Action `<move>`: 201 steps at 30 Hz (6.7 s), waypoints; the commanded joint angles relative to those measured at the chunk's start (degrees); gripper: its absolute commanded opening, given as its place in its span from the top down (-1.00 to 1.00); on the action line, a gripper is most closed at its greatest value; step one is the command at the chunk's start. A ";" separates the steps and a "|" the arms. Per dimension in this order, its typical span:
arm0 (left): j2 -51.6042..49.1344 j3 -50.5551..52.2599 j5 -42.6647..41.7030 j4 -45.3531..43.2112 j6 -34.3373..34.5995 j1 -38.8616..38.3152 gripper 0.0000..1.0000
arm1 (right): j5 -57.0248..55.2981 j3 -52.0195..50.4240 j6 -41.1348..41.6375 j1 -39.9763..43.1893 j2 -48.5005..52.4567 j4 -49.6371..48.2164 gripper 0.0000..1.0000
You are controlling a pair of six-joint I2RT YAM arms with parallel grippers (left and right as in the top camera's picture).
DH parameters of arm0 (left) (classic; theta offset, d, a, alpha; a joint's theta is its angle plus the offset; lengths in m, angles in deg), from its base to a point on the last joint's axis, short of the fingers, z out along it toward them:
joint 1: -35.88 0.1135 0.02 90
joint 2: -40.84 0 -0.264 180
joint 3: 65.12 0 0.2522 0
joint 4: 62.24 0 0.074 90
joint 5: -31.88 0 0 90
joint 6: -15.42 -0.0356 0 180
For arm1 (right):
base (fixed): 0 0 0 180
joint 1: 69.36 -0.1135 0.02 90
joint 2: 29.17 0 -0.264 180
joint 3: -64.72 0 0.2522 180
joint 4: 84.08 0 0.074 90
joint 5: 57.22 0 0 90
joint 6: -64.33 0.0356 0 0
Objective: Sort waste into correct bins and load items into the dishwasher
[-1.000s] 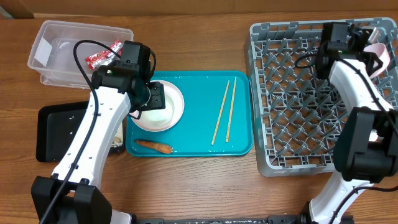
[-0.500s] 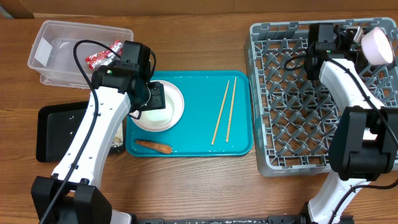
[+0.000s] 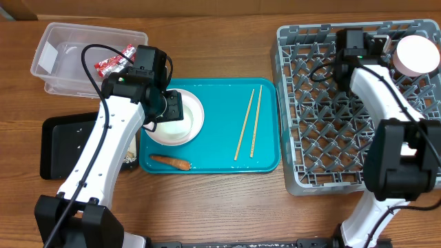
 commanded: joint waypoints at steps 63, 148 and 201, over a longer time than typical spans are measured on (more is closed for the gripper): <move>0.24 -0.59 -0.04 -0.50 1.73 0.17 -0.45 | -11.56 8.52 -6.58 20.39 -12.81 -11.67 0.92; 10.10 -0.76 4.81 14.27 5.11 22.38 -0.42 | 65.35 8.31 1.60 -34.56 -9.09 8.13 -0.50; 10.03 -0.76 1.77 14.69 5.38 27.45 -0.61 | -1.84 18.23 5.07 -32.15 -11.15 13.77 0.93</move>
